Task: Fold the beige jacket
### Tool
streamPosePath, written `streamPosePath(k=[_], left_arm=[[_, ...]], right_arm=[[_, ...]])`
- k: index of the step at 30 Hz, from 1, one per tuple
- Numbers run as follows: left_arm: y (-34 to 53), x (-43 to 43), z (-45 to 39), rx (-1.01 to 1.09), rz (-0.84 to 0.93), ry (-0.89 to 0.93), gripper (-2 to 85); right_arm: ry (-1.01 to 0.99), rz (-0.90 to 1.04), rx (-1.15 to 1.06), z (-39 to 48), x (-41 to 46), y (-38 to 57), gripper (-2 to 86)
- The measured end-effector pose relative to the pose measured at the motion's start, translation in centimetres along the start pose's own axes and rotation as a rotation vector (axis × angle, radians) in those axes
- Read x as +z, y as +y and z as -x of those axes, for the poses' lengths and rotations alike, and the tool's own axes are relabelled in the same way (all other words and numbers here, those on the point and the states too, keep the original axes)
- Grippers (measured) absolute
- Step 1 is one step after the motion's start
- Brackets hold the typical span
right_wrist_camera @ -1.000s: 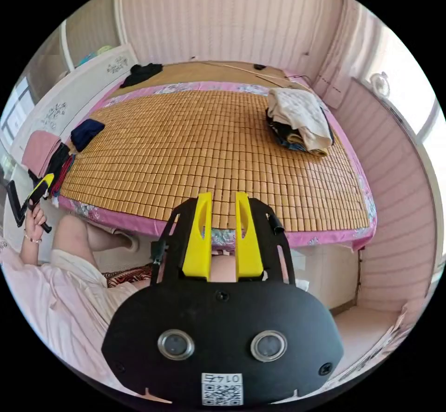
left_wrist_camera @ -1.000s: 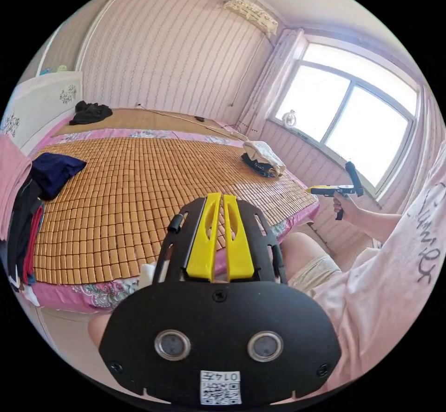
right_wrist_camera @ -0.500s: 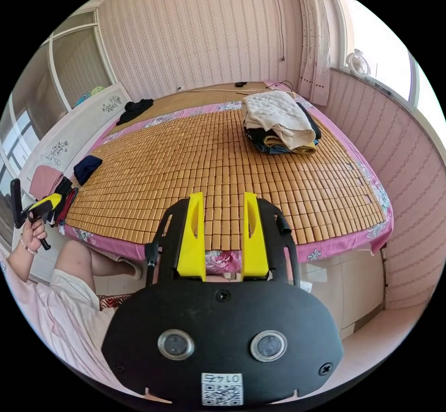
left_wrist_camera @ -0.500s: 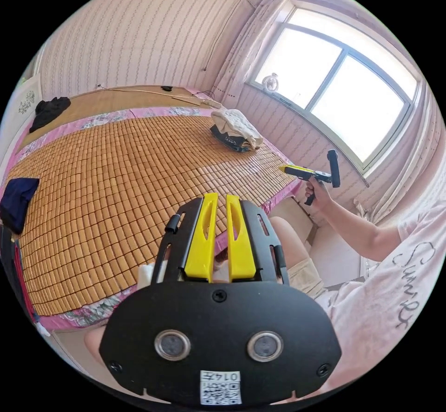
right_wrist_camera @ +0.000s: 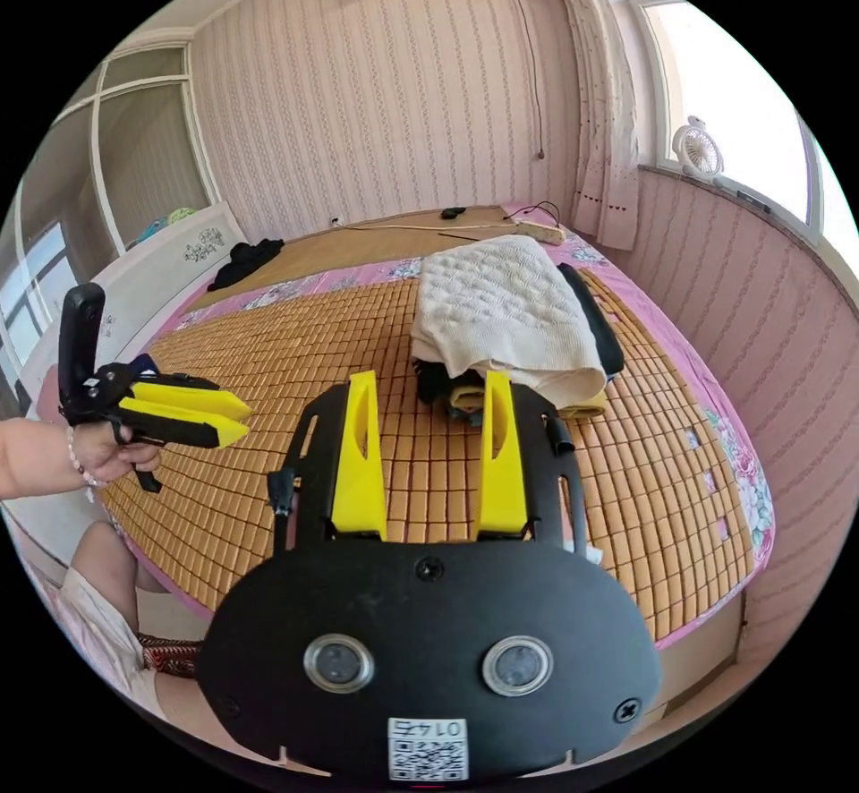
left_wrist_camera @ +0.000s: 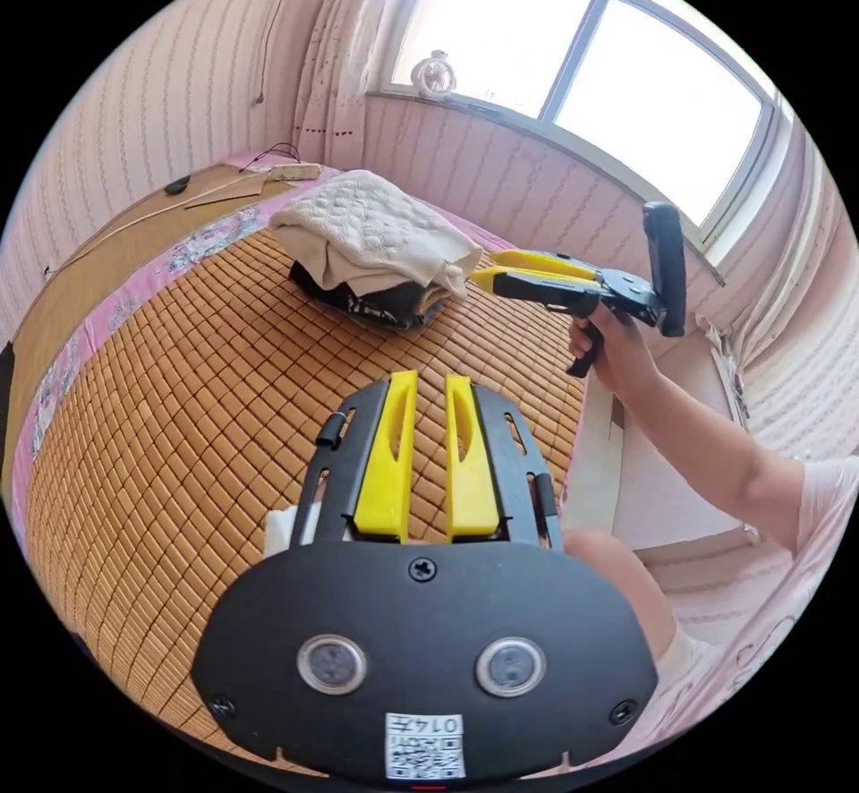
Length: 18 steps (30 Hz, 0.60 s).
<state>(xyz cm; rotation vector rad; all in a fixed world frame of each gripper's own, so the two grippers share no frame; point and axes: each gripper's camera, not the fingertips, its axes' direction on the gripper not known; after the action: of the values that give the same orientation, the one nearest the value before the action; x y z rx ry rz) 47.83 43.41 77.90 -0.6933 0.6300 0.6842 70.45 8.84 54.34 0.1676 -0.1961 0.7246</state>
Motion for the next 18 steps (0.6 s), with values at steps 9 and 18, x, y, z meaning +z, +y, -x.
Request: streamPosePath(k=[9, 18], left_arm=[[-12.3, 11.6, 4.8, -0.154, 0.02, -0.094, 13.5], [-14.9, 9.8, 2.4, -0.102, 0.042, -0.128, 3.3]], right_arm=[[0.026, 0.113, 0.047, -5.4, 5.4, -3.5, 10.6], [-0.261, 0.042, 0.159, -10.0, 1.1, -4.4, 2.5]])
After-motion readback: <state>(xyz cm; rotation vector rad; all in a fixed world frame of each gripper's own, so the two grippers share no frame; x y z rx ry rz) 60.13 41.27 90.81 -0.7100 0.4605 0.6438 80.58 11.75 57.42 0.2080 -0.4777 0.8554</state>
